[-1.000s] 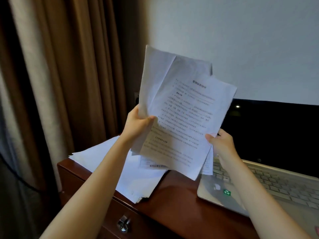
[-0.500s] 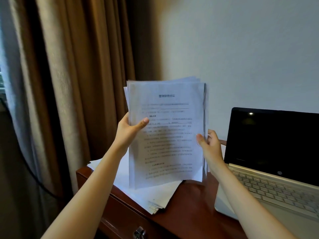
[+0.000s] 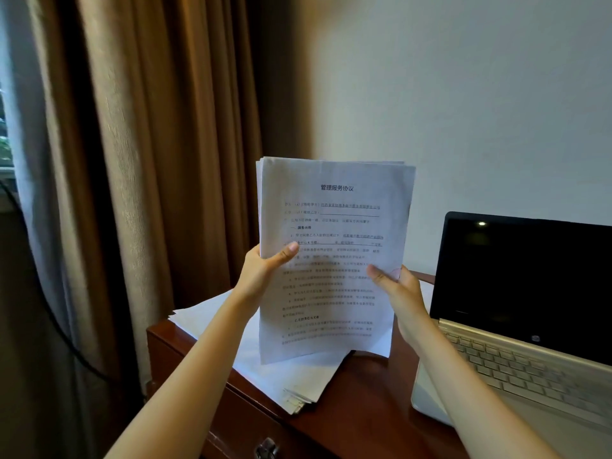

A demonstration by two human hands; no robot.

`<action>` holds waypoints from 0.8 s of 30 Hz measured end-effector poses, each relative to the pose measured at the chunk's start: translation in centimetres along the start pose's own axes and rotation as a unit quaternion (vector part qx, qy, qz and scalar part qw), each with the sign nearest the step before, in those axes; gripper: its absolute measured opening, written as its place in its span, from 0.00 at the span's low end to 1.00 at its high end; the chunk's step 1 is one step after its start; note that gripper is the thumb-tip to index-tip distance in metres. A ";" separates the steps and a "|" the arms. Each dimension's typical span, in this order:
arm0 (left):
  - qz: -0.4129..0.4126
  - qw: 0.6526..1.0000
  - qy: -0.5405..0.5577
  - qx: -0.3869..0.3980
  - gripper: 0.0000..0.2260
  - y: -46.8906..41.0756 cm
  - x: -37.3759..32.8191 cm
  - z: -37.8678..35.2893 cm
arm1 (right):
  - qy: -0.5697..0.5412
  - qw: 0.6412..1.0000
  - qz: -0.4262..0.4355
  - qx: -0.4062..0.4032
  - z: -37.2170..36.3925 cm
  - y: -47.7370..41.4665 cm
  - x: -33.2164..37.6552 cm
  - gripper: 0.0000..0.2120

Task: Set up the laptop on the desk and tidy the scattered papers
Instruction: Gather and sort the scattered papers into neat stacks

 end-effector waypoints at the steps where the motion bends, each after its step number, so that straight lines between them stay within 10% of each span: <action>1: -0.002 1.000 -0.002 -0.001 0.20 -0.1 -0.1 0.0 | -0.006 1.000 0.005 -0.005 -0.1 0.0 0.2 0.10; 17: 0.083 0.994 -0.055 0.034 0.16 0.0 0.9 0.3 | 0.000 0.999 0.025 0.037 -0.2 -0.3 -0.4 0.17; 24: 0.065 0.987 -0.082 -0.119 0.04 0.3 0.7 -0.3 | 0.087 0.996 -0.018 -0.010 0.5 -0.8 -0.4 0.17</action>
Point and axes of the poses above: each hand's wrist, its own y-axis away from the middle knuckle, its own z-axis out of the back of the hand, x = y × z, the point moved 1 cm from there along -y, towards the middle knuckle, and after that the axes turned 3 degrees about -y, right-handed, at the moved point
